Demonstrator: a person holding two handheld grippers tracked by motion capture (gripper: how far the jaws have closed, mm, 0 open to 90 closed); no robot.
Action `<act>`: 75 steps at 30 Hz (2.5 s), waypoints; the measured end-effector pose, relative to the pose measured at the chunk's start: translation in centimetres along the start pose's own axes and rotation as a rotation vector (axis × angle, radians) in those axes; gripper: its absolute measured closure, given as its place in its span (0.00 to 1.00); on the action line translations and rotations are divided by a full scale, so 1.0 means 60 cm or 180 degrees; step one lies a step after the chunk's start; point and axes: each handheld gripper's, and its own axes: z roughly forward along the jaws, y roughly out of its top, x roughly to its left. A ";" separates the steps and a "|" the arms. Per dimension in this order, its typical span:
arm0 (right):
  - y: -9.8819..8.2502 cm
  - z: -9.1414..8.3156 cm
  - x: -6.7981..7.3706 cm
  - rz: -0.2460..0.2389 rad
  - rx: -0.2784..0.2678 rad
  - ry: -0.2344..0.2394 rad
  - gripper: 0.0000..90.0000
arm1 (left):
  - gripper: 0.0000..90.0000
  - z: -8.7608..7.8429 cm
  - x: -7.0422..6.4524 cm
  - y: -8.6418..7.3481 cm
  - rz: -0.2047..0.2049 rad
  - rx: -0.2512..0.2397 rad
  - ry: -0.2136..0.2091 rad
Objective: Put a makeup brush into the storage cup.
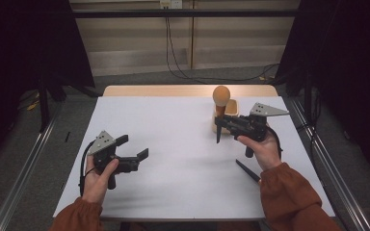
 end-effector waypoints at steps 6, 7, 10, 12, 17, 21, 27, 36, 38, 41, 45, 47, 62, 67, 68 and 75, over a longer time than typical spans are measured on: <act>0.011 -0.002 -0.015 0.0012 -0.0027 -0.0104 0.82 | 0.05 -0.022 0.008 -0.017 -0.0021 -0.0009 0.0037; 0.012 -0.003 -0.016 0.0023 -0.0023 -0.0119 0.82 | 0.05 -0.025 0.008 -0.020 -0.0037 -0.0022 0.0015; 0.016 -0.003 -0.018 0.0007 -0.0036 -0.0146 0.82 | 0.05 -0.035 0.013 -0.030 -0.0043 0.0031 0.0014; 0.020 -0.003 -0.020 0.0008 -0.0059 -0.0160 0.82 | 0.04 -0.039 0.017 -0.036 -0.0076 -0.0017 0.0013; 0.028 -0.003 -0.027 0.0005 -0.0101 -0.0216 0.82 | 0.04 -0.047 0.021 -0.041 -0.0080 -0.0068 0.0006; 0.036 -0.004 -0.031 -0.0008 -0.0131 -0.0244 0.82 | 0.03 -0.054 0.021 -0.044 -0.0008 -0.0096 -0.0002; 0.050 -0.006 -0.041 -0.0025 -0.0188 -0.0319 0.82 | 0.03 -0.059 0.023 -0.047 0.0006 -0.0107 0.0043; 0.071 -0.003 -0.056 -0.0028 -0.0256 -0.0432 0.82 | 0.03 -0.062 0.018 -0.047 0.0029 -0.0093 0.0011; 0.074 0.000 -0.061 -0.0037 -0.0273 -0.0457 0.82 | 0.03 -0.062 0.018 -0.047 0.0020 -0.0104 0.0009; 0.077 0.005 -0.068 -0.0041 -0.0266 -0.0506 0.82 | 0.04 -0.061 0.016 -0.046 0.0042 -0.0099 0.0008; 0.079 0.010 -0.078 -0.0026 -0.0299 -0.0579 0.82 | 0.04 -0.062 0.016 -0.046 0.0054 -0.0108 0.0003; 0.080 0.012 -0.083 -0.0034 -0.0309 -0.0604 0.82 | 0.04 -0.062 0.016 -0.046 0.0051 -0.0104 0.0004; 0.073 0.022 -0.116 -0.0024 -0.0285 -0.0783 0.82 | 0.04 -0.061 0.016 -0.046 0.0066 -0.0114 -0.0001; 0.066 0.025 -0.122 -0.0023 -0.0252 -0.0804 0.82 | 0.04 -0.061 0.017 -0.046 0.0078 -0.0093 0.0010; 0.064 0.026 -0.123 -0.0026 -0.0240 -0.0804 0.82 | 0.04 -0.061 0.017 -0.046 0.0074 -0.0112 0.0004; 0.052 0.033 -0.126 -0.0024 -0.0169 -0.0811 0.82 | 0.04 -0.061 0.017 -0.046 0.0084 -0.0107 0.0004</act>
